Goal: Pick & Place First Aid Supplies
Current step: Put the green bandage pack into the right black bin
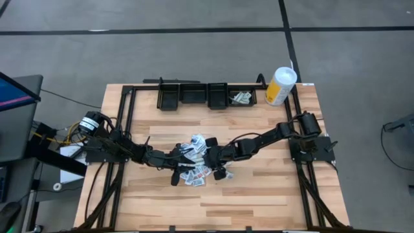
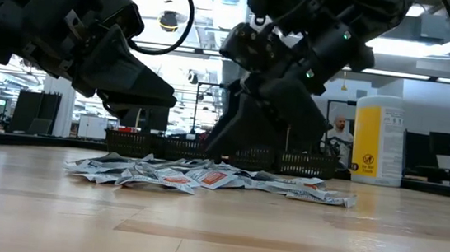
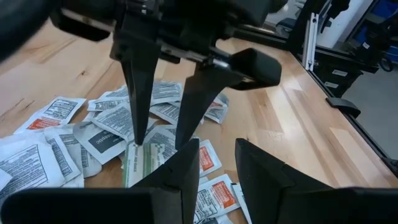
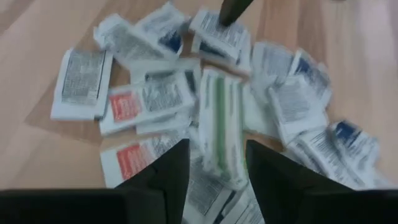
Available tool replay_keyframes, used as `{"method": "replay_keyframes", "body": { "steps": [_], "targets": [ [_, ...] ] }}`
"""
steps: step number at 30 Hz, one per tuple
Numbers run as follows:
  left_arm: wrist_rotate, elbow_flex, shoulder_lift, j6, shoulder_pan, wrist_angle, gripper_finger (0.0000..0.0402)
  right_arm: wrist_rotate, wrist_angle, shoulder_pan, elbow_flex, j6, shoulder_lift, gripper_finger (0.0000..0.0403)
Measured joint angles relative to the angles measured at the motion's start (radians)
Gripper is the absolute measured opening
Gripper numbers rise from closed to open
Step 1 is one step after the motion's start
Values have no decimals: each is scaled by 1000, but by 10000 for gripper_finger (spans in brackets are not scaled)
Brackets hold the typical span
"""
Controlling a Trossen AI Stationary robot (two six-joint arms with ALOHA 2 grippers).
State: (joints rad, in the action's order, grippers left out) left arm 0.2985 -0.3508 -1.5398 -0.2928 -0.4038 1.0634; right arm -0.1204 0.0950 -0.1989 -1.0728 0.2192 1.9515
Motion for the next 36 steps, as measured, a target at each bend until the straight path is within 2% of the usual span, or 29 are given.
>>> {"method": "replay_keyframes", "body": {
  "steps": [36],
  "targets": [
    [0, -1, 0, 0, 0, 0, 104, 45, -57, 39, 0, -10, 1, 130]
  ]
}}
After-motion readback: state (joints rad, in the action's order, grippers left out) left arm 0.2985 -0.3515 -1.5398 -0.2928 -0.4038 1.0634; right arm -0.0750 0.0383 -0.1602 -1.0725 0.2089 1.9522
